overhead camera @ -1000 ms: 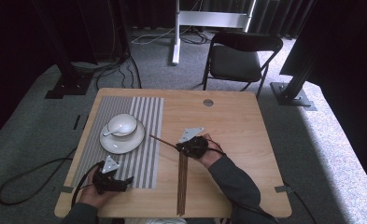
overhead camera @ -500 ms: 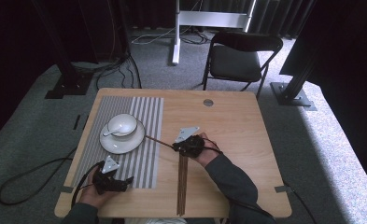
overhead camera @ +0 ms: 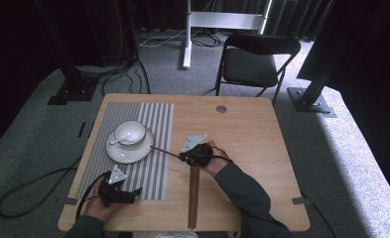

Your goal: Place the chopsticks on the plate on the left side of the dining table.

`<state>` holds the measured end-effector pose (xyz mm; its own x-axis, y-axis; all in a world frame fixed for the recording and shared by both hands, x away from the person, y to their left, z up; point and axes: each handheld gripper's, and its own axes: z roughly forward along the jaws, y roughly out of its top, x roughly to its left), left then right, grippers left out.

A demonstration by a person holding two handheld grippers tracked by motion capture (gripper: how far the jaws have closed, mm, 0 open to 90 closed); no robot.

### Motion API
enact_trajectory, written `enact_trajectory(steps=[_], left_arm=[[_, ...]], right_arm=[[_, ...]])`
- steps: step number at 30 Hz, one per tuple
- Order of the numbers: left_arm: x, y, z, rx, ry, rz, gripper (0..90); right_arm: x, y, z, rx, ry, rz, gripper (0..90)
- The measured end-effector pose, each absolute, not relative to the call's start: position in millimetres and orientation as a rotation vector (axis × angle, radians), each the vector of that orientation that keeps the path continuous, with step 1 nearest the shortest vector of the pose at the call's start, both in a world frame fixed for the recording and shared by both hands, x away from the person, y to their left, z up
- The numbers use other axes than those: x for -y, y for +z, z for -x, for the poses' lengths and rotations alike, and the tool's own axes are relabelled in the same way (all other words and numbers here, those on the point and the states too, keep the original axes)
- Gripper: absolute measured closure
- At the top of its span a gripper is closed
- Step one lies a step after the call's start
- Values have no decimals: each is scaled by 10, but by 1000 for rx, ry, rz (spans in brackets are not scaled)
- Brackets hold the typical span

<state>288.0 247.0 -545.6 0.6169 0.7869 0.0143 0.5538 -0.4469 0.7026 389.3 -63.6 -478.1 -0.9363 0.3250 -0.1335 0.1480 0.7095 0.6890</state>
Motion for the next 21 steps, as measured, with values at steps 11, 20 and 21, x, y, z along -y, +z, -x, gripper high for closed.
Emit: enact_trajectory(steps=[11,20,21], left_arm=[[-2471,-5456,-2880,-1048,449,-2170,103],[-2470,-5456,-2880,-1048,449,-2169,103],[-2469,-5457,-2880,-1048,449,-2168,102]], right_arm=[[570,-4800,-3916,-2688,1045,-353,841],[494,-4799,-3935,-2702,1041,-324,841],[486,-4798,-3939,-2702,1043,-321,841]])
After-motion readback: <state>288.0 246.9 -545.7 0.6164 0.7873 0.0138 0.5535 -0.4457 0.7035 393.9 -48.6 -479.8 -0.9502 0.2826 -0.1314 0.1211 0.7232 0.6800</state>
